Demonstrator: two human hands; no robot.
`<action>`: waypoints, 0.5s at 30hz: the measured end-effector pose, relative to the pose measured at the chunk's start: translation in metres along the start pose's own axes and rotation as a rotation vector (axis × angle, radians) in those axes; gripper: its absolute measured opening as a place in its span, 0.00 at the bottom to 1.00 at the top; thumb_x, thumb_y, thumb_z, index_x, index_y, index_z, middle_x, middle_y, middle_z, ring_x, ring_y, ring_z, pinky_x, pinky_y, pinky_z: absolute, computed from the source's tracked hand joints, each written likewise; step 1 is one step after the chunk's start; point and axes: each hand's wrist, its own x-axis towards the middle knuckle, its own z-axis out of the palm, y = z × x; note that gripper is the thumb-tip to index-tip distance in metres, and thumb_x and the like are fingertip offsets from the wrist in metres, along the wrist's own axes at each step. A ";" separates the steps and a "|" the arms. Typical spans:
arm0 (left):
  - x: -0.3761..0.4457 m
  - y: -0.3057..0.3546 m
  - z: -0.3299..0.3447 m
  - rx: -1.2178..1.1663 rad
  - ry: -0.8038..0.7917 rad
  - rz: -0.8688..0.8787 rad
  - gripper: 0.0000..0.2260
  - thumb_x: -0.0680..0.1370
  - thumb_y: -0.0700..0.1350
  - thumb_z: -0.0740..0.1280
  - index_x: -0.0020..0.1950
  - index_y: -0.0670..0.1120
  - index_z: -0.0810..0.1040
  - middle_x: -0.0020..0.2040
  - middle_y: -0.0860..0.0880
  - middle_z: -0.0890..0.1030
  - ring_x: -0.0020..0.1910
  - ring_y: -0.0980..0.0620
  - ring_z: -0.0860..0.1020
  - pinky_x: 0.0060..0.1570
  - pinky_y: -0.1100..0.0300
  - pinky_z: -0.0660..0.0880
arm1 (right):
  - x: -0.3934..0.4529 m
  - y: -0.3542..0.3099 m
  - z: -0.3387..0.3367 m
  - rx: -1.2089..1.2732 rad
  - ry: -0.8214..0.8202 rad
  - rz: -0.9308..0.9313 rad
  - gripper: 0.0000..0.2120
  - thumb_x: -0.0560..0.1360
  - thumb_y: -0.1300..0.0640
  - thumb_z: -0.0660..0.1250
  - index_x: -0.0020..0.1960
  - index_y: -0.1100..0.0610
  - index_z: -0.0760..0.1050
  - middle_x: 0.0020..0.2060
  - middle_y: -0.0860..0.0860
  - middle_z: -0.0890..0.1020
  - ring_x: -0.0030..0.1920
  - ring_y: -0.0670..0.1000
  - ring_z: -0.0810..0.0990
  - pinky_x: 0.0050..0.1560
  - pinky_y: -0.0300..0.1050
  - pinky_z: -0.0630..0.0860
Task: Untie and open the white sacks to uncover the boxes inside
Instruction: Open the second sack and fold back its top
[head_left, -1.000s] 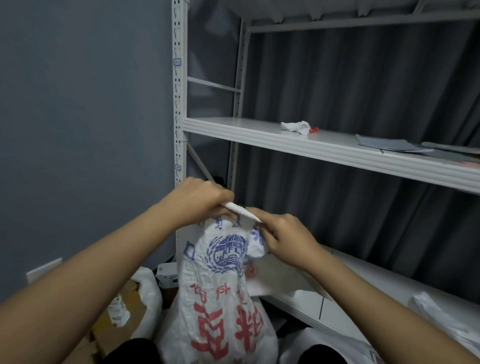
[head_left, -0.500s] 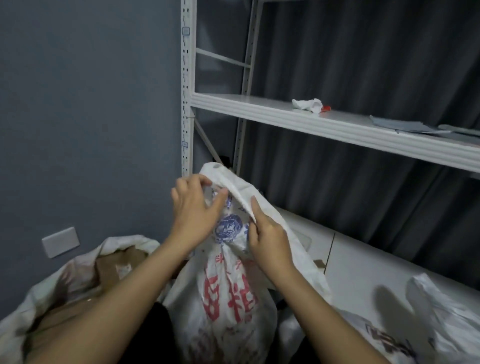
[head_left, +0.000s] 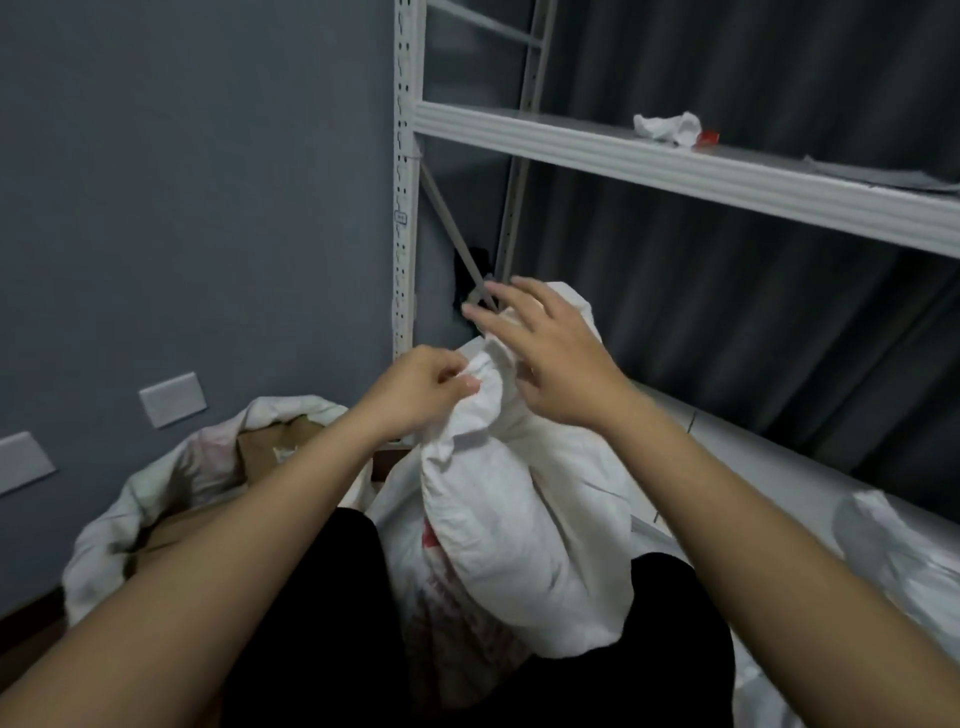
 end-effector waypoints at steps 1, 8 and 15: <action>-0.002 0.000 -0.002 0.054 -0.054 0.020 0.11 0.77 0.45 0.67 0.42 0.37 0.78 0.35 0.39 0.76 0.32 0.53 0.70 0.37 0.55 0.66 | 0.006 0.007 0.000 -0.116 -0.121 -0.073 0.25 0.68 0.64 0.64 0.65 0.53 0.74 0.65 0.55 0.74 0.70 0.59 0.65 0.72 0.58 0.58; -0.022 0.015 0.005 0.075 -0.039 -0.071 0.14 0.81 0.56 0.54 0.58 0.49 0.71 0.53 0.50 0.76 0.51 0.50 0.75 0.50 0.54 0.71 | 0.020 -0.011 -0.008 0.192 -0.539 0.149 0.13 0.74 0.57 0.67 0.33 0.52 0.67 0.30 0.46 0.71 0.37 0.52 0.73 0.30 0.42 0.63; -0.017 0.006 -0.019 0.406 0.117 -0.026 0.25 0.78 0.64 0.50 0.49 0.45 0.74 0.44 0.50 0.76 0.45 0.49 0.75 0.42 0.53 0.71 | 0.013 0.006 -0.023 0.154 -0.487 0.208 0.07 0.70 0.51 0.72 0.42 0.51 0.74 0.36 0.44 0.75 0.41 0.49 0.76 0.35 0.43 0.67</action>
